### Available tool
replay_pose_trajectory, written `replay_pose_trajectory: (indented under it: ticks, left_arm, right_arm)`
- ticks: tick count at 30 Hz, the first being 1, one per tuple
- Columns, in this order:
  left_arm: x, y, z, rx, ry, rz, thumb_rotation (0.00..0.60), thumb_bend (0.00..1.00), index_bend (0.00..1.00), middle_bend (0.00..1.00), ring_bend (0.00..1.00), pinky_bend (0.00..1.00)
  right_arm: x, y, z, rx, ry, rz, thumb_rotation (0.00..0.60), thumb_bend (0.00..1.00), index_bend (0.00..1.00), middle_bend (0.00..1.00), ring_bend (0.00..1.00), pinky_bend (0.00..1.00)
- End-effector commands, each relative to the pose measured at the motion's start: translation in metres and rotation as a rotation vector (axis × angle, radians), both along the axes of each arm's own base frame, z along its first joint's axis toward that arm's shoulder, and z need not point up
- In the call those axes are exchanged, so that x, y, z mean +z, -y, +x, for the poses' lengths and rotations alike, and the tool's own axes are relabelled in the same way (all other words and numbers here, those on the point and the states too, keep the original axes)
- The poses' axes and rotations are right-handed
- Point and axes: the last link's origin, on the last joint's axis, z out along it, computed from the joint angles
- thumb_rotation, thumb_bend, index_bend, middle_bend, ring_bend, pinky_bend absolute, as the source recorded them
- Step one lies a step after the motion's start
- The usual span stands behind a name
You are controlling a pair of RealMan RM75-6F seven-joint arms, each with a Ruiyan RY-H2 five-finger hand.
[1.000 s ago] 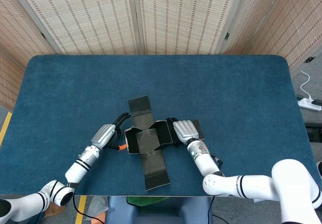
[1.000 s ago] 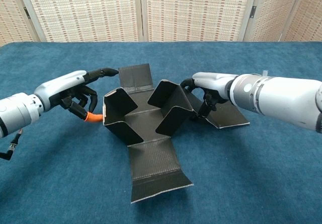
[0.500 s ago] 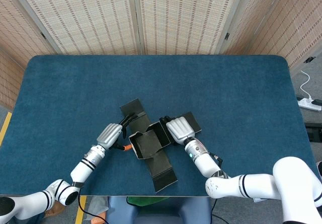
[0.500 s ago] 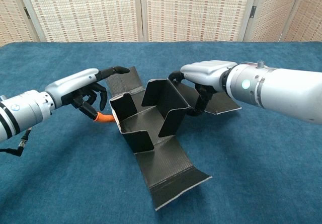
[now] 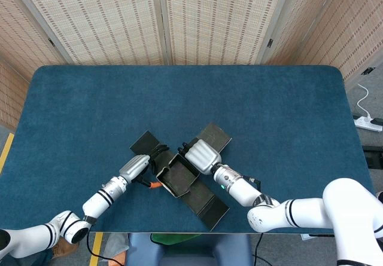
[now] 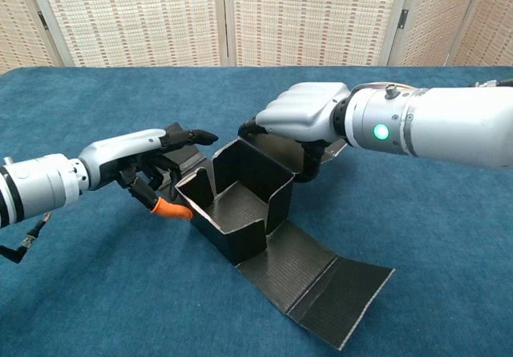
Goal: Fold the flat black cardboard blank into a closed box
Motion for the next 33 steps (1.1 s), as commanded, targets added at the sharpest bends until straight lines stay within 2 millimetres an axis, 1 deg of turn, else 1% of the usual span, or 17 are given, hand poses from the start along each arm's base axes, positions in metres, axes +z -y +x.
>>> replay_pose_trajectory:
  ticks: [1, 7, 19, 23, 27, 30, 31, 33]
  left_arm:
    - [0.0, 0.002, 0.001, 0.003, 0.009, -0.054, 0.6, 0.24, 0.0, 0.0, 0.58, 0.86]
    - [-0.002, 0.005, 0.001, 0.013, 0.015, -0.156, 0.6, 0.24, 0.0, 0.0, 0.58, 0.86]
    - [-0.007, 0.003, 0.001, 0.066, 0.069, -0.329, 0.6, 0.24, 0.0, 0.0, 0.58, 0.86]
    - [-0.008, 0.001, -0.001, 0.102, 0.098, -0.383, 0.6, 0.24, 0.0, 0.0, 0.58, 0.86]
    - [-0.011, 0.0, -0.004, 0.14, 0.139, -0.428, 0.6, 0.24, 0.0, 0.0, 0.58, 0.86]
    - [-0.011, -0.002, -0.005, 0.152, 0.158, -0.446, 0.6, 0.24, 0.05, 0.04, 0.58, 0.86]
    - [-0.012, -0.003, -0.006, 0.156, 0.164, -0.449, 0.6, 0.24, 0.08, 0.07, 0.58, 0.86]
    - [-0.012, -0.004, -0.006, 0.16, 0.17, -0.455, 0.6, 0.24, 0.12, 0.11, 0.59, 0.86]
  right_arm:
    - [-0.001, 0.001, 0.001, 0.095, -0.057, 0.009, 0.6, 0.3, 0.4, 0.41, 0.74, 1.0]
    - [-0.004, 0.004, 0.003, 0.185, -0.078, 0.025, 0.6, 0.29, 0.4, 0.41, 0.74, 1.0]
    - [-0.013, 0.008, 0.017, 0.374, -0.042, 0.078, 0.6, 0.29, 0.42, 0.41, 0.74, 1.0]
    - [-0.015, 0.012, 0.016, 0.407, -0.018, 0.078, 0.6, 0.29, 0.42, 0.39, 0.74, 1.0]
    - [-0.016, 0.014, 0.015, 0.427, 0.006, 0.073, 0.6, 0.3, 0.42, 0.35, 0.74, 1.0]
    - [-0.017, 0.014, 0.016, 0.442, 0.025, 0.069, 0.6, 0.3, 0.41, 0.31, 0.74, 1.0]
    - [-0.017, 0.015, 0.017, 0.448, 0.03, 0.066, 0.6, 0.3, 0.39, 0.3, 0.74, 1.0]
    - [-0.017, 0.016, 0.017, 0.455, 0.035, 0.058, 0.6, 0.3, 0.33, 0.26, 0.74, 1.0]
